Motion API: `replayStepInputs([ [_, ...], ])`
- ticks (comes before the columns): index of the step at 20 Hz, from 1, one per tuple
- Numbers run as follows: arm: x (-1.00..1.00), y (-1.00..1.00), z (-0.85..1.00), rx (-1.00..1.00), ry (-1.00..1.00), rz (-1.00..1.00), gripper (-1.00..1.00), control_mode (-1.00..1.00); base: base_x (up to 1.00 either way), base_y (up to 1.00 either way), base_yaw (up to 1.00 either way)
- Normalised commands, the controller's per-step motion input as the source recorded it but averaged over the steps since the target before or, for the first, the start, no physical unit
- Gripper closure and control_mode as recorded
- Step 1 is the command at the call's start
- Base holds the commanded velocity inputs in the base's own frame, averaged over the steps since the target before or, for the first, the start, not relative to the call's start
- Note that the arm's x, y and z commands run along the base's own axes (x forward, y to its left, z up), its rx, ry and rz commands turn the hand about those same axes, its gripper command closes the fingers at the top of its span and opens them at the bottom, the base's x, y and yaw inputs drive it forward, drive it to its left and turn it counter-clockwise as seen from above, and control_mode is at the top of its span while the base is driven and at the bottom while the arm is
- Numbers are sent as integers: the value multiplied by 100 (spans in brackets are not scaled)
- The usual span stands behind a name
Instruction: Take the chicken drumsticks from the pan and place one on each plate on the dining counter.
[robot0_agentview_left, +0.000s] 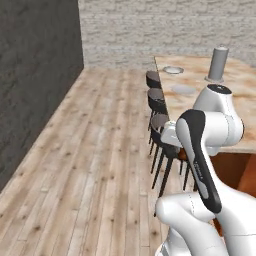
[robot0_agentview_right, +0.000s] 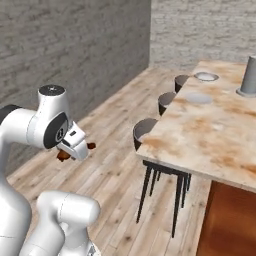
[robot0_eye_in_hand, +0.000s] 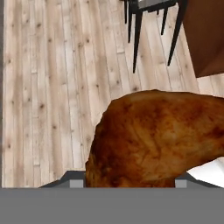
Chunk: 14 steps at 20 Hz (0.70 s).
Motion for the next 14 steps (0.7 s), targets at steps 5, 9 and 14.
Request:
replayStepInputs([
  [5,0,0,0,0,0,0,100,100,40,76,-51],
  [9,0,0,0,0,0,0,100,100,39,79,-49],
  [14,0,0,0,0,0,0,100,100,37,81,-47],
])
